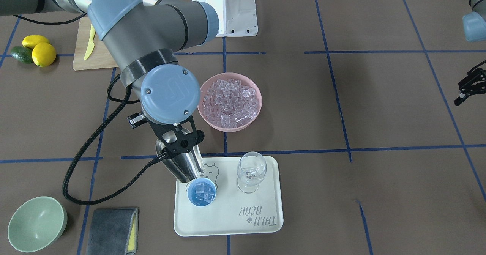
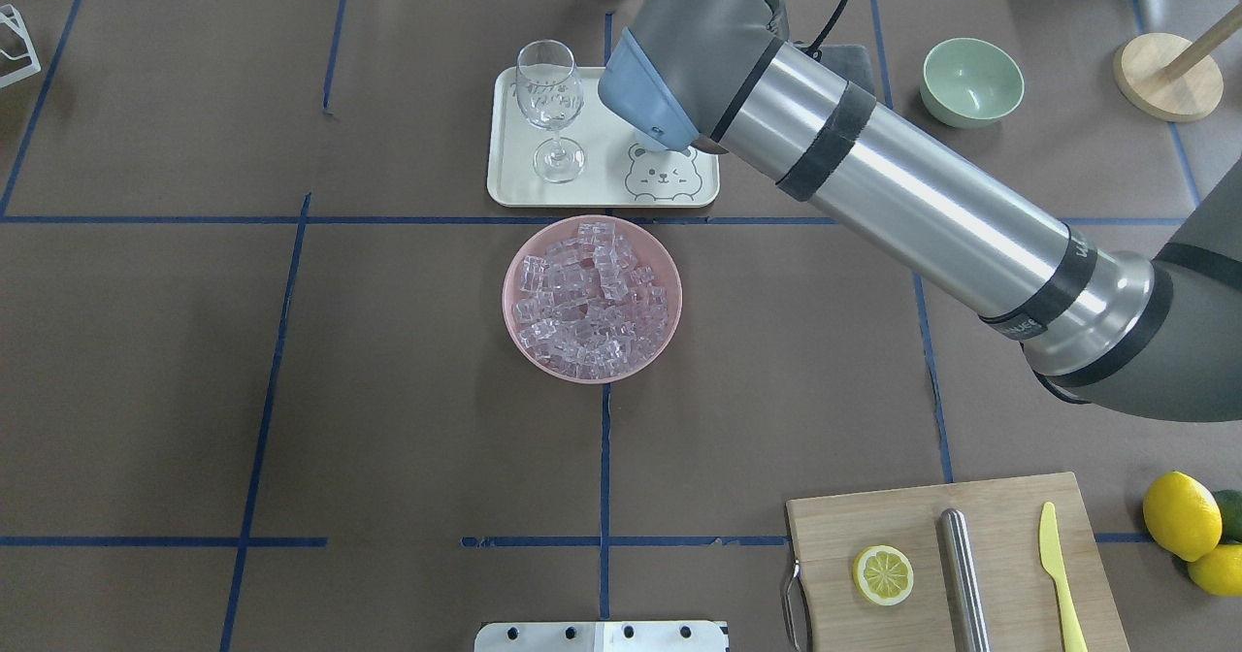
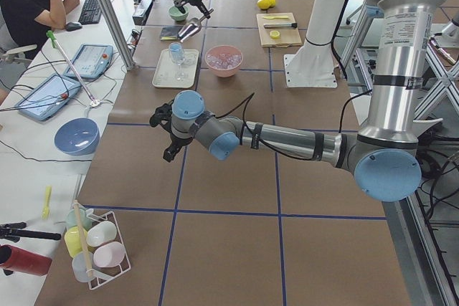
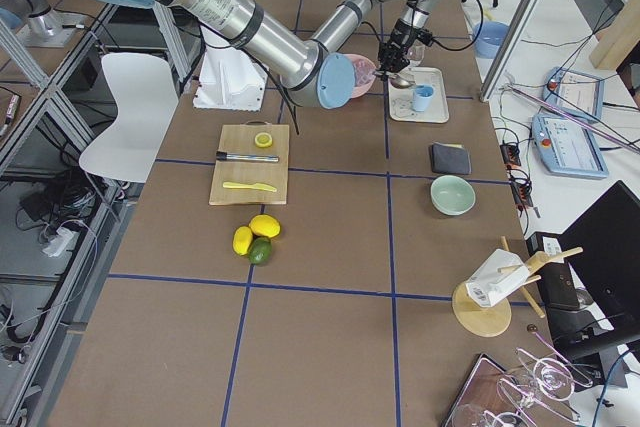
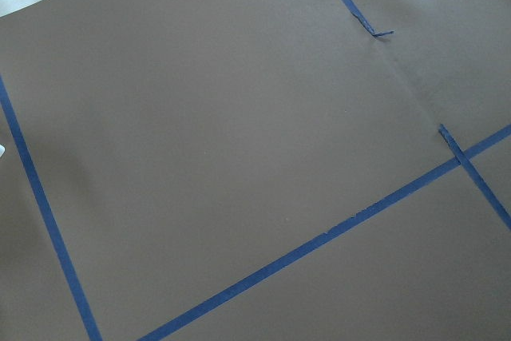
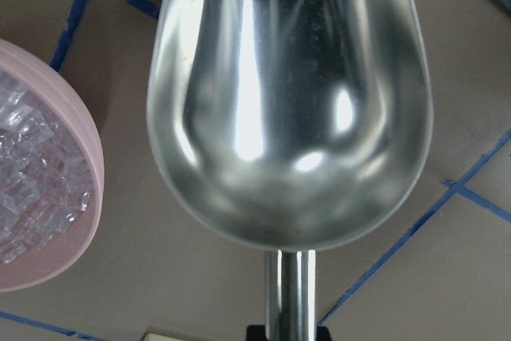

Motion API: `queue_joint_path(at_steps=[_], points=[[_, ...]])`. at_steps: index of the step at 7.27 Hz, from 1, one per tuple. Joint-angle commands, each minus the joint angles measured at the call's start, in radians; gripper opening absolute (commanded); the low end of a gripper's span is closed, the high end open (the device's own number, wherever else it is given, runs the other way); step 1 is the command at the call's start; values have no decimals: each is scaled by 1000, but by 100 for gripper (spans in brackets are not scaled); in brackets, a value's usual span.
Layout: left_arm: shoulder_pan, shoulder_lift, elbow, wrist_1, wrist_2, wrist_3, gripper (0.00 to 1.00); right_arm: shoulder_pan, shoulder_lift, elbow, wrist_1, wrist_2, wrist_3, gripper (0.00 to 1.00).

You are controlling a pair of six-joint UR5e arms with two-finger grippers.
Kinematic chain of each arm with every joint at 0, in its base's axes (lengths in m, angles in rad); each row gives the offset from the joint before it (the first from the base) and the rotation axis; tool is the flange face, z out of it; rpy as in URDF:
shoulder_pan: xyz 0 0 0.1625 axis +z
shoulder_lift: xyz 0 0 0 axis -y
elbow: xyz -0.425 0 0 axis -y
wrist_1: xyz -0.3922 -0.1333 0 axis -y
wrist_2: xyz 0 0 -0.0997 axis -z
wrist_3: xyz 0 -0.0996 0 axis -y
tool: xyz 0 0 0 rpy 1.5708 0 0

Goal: Put ice in cup with scoop
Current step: 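Tilt the scoop over the blue cup with the right gripper to pour ice, then carry the empty scoop back and lay it on the table with the right gripper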

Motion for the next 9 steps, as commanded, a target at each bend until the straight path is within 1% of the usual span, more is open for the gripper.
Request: queue_joint_path(at_steps=[1,3,4,5,6,7,8,9], points=[[1,-1,0,0,0,0,100,0,16,-15,-3,-7,0,0],[3,-2,2,3,0,-2,100,35,7,-11,-29,-16,2,0],[3,-4,5,6,0,-5,100,62,-8,23,-48,-12,6,0],[3,-4,11,8,0,-5,100,99,-92,160,-51,-9,14,0],[3,-4,11,21,0,-8,100,145,-198,305,-51,-7,15,0],[3,-10,6,58,0,-8,100,177,-320,442,-51,13,17,0],[3,-17,2,86,0,-8,100,213,-400,518,-51,39,18,0],[4,-20,3,104,2,-8,100,221,-494,602,-51,46,34,0]])
